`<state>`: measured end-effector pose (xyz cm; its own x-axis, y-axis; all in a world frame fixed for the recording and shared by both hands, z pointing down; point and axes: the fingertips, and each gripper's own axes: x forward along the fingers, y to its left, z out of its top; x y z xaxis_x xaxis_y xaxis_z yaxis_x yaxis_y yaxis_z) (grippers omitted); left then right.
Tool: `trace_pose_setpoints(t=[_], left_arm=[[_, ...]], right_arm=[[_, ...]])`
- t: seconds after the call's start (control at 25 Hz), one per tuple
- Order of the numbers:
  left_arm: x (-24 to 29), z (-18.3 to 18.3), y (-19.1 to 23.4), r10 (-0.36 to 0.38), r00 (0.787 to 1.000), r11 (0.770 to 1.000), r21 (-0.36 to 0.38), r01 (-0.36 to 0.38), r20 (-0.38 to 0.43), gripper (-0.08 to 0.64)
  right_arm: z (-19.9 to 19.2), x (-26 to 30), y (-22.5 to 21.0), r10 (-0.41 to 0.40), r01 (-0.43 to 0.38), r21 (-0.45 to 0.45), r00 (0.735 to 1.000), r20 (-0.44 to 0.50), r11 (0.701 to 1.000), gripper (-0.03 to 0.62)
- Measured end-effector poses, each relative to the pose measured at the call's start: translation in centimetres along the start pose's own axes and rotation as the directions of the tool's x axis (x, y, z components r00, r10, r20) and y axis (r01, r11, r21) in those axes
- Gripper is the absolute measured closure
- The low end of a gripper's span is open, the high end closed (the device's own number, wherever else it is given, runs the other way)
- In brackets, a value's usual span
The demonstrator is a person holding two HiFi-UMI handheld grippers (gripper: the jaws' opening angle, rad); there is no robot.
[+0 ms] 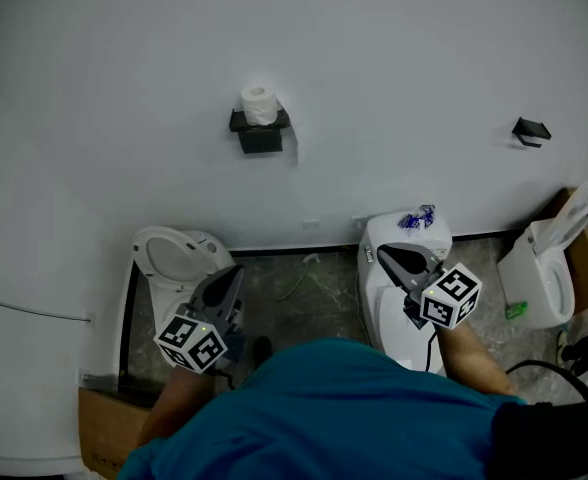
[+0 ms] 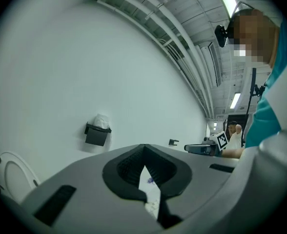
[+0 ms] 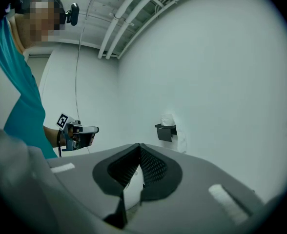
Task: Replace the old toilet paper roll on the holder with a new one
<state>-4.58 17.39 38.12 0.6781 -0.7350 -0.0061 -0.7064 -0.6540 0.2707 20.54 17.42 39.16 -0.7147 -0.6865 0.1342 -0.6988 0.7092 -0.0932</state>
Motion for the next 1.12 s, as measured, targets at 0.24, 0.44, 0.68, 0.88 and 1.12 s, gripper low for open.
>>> trace_pose_setpoints(t=[0.24,0.44,0.68,0.88,1.12], left_arm=[[2.2,2.0,8.0,-0.047,0.999,0.999,0.010,0.047,0.000,0.554],[4.5,5.5,15.3,-0.111,0.994,0.993,0.030,0.112,-0.026,0.554],[7.3,7.6,21.9,-0.171,0.984,0.984,0.040,0.173,-0.047,0.554],[8.5,6.9,24.8,-0.194,0.977,0.980,0.028,0.197,-0.082,0.554],[11.6,5.5,26.6,-0.170,0.979,0.985,0.002,0.172,-0.109,0.554]], right_arm=[[1.5,8.3,-1.5,-0.034,0.034,-0.007,0.999,0.009,0.999,0.589],[4.7,16.7,-1.5,-0.049,0.050,-0.028,0.998,0.026,0.998,0.589],[6.2,24.0,-2.7,-0.081,0.082,-0.039,0.997,0.021,0.996,0.589],[6.9,26.9,-3.9,-0.096,0.097,-0.034,0.995,0.022,0.995,0.589],[6.2,28.9,-7.0,-0.058,0.058,-0.033,0.998,-0.003,0.998,0.589]])
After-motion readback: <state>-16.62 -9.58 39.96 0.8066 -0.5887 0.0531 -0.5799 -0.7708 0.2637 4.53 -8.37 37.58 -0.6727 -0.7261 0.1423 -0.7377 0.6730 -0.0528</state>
